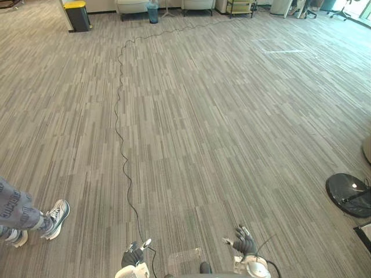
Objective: Pick up cushions and gather them together orderly.
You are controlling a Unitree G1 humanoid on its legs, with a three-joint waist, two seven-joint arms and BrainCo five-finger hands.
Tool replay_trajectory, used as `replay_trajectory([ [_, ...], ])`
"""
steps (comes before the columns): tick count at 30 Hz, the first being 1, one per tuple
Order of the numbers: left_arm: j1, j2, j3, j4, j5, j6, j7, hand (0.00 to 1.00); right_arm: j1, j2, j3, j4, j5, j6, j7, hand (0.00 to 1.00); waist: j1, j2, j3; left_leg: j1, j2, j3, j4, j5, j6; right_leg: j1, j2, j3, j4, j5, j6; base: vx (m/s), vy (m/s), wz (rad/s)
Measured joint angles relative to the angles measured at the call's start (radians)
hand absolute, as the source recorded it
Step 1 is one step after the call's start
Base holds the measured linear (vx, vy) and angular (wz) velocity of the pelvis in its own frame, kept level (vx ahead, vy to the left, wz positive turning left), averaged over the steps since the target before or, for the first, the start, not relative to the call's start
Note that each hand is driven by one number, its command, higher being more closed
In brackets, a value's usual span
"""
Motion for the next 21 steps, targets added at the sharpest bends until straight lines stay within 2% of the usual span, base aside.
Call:
replay_trajectory([
  [10, -0.018, -0.034, 0.137, 0.033, 0.076, 0.02, -0.015, 0.0, 0.001, 0.011, -0.171, 0.081, -0.002, 0.036, 0.012, 0.0, 0.04, 0.0, 0.004, -0.002, -0.001, -0.011, -0.021, -0.003, -0.007, 0.008, -0.006, -0.042, 0.0, -0.016, 0.002, -0.04, -0.036, 0.08],
  [15, -0.027, -0.032, 0.135, 0.033, 0.095, 0.019, -0.018, 0.0, 0.001, 0.04, -0.259, 0.103, 0.008, 0.049, 0.022, 0.0, 0.049, -0.004, 0.009, -0.003, -0.001, -0.027, -0.021, -0.003, -0.006, 0.016, -0.008, -0.08, 0.0, -0.027, 0.011, 0.03, -0.031, 0.14],
  [21, -0.036, -0.029, 0.112, 0.033, 0.162, 0.02, -0.019, 0.0, -0.022, 0.039, -0.3, 0.145, 0.038, 0.052, 0.021, 0.0, 0.051, -0.001, 0.01, -0.003, -0.001, -0.043, -0.019, -0.001, -0.006, 0.017, -0.008, -0.123, 0.0, -0.028, 0.013, 0.0, -0.039, 0.12],
])
